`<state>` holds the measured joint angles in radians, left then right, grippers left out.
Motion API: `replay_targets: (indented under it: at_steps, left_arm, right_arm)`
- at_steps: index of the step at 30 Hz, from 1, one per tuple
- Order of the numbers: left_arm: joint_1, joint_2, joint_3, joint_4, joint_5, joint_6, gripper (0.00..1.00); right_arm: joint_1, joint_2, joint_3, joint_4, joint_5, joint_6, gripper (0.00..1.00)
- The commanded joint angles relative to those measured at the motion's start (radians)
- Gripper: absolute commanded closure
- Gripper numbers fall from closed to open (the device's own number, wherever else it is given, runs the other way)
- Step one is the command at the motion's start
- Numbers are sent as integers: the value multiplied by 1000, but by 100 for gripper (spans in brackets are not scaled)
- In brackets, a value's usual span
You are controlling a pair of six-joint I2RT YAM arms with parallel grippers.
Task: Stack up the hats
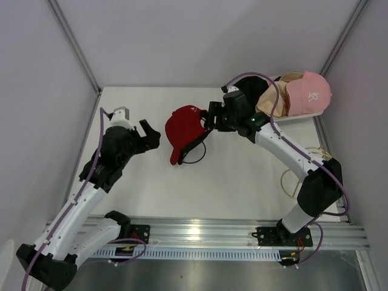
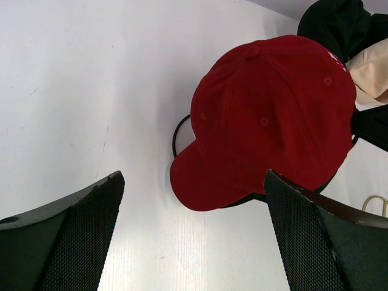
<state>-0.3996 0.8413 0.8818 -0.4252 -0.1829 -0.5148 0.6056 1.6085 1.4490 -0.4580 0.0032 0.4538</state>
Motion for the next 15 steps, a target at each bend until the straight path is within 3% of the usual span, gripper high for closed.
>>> replay_targets:
  at_steps: [1, 7, 8, 10, 11, 15]
  left_arm:
    - [7, -5, 25, 5, -16, 24, 1]
    - [7, 7, 25, 13, -9, 18, 1]
    - [7, 8, 25, 13, -7, 16, 1]
    - [7, 12, 23, 14, -4, 15, 1]
    - [7, 13, 25, 14, -4, 13, 0]
    - [7, 16, 20, 14, -1, 9, 1]
  right_arm:
    - [16, -4, 8, -39, 67, 11, 32]
    - [26, -35, -24, -38, 118, 11, 68]
    - [26, -38, -29, -36, 129, 13, 81]
    - [31, -50, -51, -21, 141, 11, 95]
    - [31, -56, -64, -13, 153, 11, 100]
    - [29, -91, -154, 57, 192, 22, 100]
